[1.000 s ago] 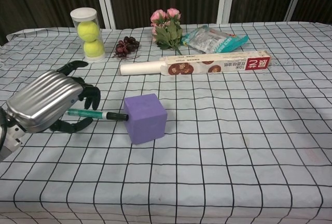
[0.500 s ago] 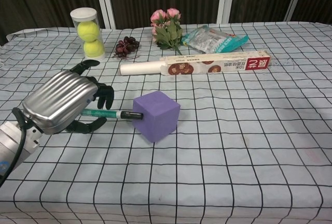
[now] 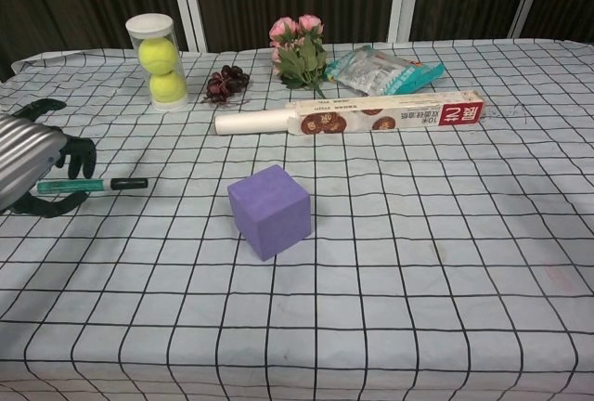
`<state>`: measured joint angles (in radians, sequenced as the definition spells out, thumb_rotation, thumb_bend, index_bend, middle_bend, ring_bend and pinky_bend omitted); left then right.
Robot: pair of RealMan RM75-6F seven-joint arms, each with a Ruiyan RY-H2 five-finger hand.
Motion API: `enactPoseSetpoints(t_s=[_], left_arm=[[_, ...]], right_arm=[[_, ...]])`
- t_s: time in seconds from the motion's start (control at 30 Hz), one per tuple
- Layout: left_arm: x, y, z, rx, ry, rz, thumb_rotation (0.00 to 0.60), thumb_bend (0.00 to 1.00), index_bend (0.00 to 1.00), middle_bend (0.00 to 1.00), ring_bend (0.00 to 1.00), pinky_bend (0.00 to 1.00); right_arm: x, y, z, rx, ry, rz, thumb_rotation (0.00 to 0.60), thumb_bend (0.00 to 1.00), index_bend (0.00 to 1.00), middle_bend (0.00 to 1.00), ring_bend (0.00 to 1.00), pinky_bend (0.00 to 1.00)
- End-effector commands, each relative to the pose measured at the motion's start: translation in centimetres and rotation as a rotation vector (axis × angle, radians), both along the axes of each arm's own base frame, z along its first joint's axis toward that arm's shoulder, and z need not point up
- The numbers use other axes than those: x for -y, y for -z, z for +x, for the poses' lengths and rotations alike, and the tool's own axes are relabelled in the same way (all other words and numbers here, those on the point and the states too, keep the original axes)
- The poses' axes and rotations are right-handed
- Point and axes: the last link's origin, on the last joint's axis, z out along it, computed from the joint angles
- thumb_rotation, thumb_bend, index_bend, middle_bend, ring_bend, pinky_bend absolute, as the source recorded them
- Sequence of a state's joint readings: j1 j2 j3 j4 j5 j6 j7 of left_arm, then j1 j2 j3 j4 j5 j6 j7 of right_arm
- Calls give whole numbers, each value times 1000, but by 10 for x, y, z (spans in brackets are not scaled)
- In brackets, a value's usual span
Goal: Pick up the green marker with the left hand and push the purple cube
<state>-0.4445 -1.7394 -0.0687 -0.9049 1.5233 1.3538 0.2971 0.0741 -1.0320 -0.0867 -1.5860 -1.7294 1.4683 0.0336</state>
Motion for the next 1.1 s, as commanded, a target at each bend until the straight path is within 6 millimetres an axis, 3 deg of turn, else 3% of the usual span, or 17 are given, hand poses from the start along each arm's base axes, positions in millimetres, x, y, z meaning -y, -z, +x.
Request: enactPoseSetpoints(t_s=[0.03, 0.3, 0.4, 0.47, 0.6, 0.7, 0.93, 1.1], left_arm=[[-14, -2, -27, 20, -112, -12, 600, 535, 785, 820, 494, 112], [-16, 4, -36, 73, -134, -59, 600, 440, 468, 562, 382, 111], [-17, 3, -41, 58, -157, -71, 600, 416, 295, 301, 246, 108], [-15, 2, -42, 62, -168, -80, 600, 402, 190, 217, 192, 103], [-5, -10, -42, 60, -159, -89, 600, 388, 183, 182, 161, 102], [17, -33, -39, 60, -130, -66, 600, 383, 154, 147, 110, 102], [117, -113, -28, 183, -116, 89, 600, 365, 1, 82, 5, 91], [135, -136, -20, 230, -54, 124, 600, 360, 0, 55, 0, 88]], right_arm=[[1, 1, 0, -2, 2, 3, 600, 306, 0, 0, 0, 53], [3, 1, 0, -4, 8, 4, 600, 305, 0, 0, 0, 53], [2, 0, 0, -5, 6, 0, 600, 305, 0, 0, 0, 53], [2, 0, 0, -4, 5, -1, 600, 306, 0, 0, 0, 53], [3, 0, -1, 2, 10, -7, 600, 305, 0, 0, 0, 54], [4, 0, -1, 3, 13, -14, 600, 306, 0, 0, 0, 55], [5, -2, -2, 2, 23, -36, 600, 305, 0, 0, 0, 56], [5, 0, -2, -5, 27, -37, 600, 305, 0, 0, 0, 56]])
